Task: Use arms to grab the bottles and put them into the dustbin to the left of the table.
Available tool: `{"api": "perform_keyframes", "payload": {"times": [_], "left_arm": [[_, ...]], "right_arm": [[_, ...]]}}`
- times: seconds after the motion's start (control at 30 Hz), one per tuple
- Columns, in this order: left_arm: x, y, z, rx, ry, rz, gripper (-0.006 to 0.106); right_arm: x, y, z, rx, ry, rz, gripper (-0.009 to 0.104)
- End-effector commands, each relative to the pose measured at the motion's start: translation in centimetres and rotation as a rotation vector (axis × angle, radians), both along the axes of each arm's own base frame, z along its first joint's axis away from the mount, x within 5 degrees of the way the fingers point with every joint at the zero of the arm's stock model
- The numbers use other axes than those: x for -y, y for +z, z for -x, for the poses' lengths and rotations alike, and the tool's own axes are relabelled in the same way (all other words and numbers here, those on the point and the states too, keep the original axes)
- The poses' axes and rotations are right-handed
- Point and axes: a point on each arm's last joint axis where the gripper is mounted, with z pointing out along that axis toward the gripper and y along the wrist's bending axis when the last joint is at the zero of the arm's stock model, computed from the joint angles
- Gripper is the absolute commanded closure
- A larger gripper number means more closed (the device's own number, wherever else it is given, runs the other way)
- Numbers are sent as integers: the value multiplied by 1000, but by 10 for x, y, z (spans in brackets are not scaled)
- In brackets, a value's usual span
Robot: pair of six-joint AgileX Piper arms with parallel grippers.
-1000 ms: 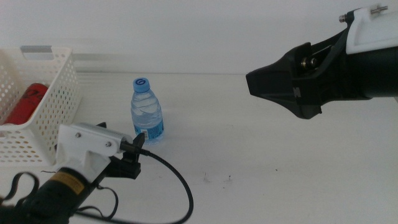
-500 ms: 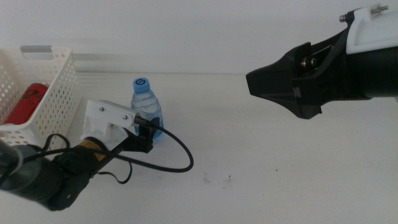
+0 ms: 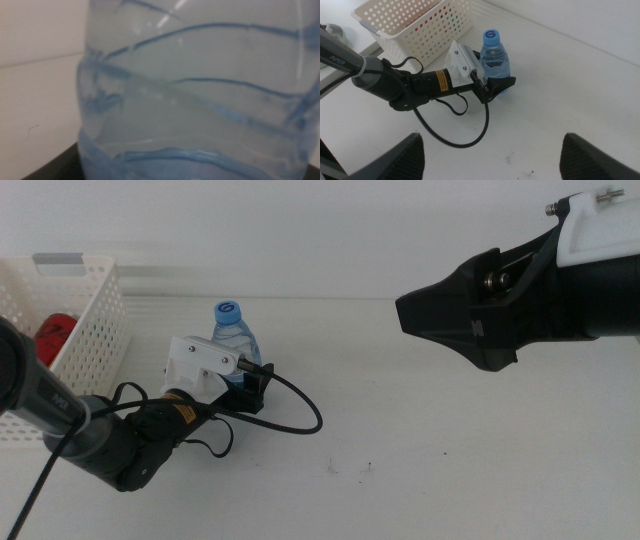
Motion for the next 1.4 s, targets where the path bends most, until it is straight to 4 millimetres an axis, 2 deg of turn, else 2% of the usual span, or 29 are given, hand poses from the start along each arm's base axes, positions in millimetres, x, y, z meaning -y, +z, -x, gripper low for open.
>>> {"api": "perform_keyframes", "payload": {"times": [0.0, 0.07, 0.13, 0.27, 0.3, 0.37, 0.47, 0.6, 0.7, 0.8, 0.97, 1.2, 1.37], "left_arm": [[-1, 1, -5, 9, 20, 19, 10], [-2, 1, -6, 5, 25, 17, 16], [-2, 3, -8, 19, 29, 24, 29], [-2, 11, -8, 60, 27, 42, 66], [-1, 25, -3, 74, 13, 62, 85], [-2, 43, 6, 78, 2, 79, 100], [-6, 82, 20, -21, 19, 83, 102], [-13, 139, 32, -173, 49, -45, 102], [-19, 179, 40, -162, 84, -87, 102], [-26, 205, 43, -158, 82, -14, 102], [-36, 221, 38, -200, -33, 34, 102], [-39, 222, 38, -186, -33, 17, 102], [-37, 223, 41, -136, -105, 5, 102]], "right_arm": [[1, 3, 1, 19, 1, 1, 4], [1, 3, 1, 19, 1, 1, 4], [1, 3, 1, 19, 1, 1, 4], [1, 3, 1, 19, 1, 1, 4], [1, 3, 1, 19, 1, 1, 4], [1, 3, 1, 19, 1, 1, 4], [1, 3, 1, 19, 1, 1, 4], [1, 3, 1, 19, 1, 1, 4], [1, 3, 1, 19, 1, 1, 4], [1, 3, 1, 19, 1, 1, 4], [1, 3, 1, 19, 1, 1, 4], [1, 3, 1, 19, 1, 1, 4], [1, 3, 1, 19, 1, 1, 4]]}}
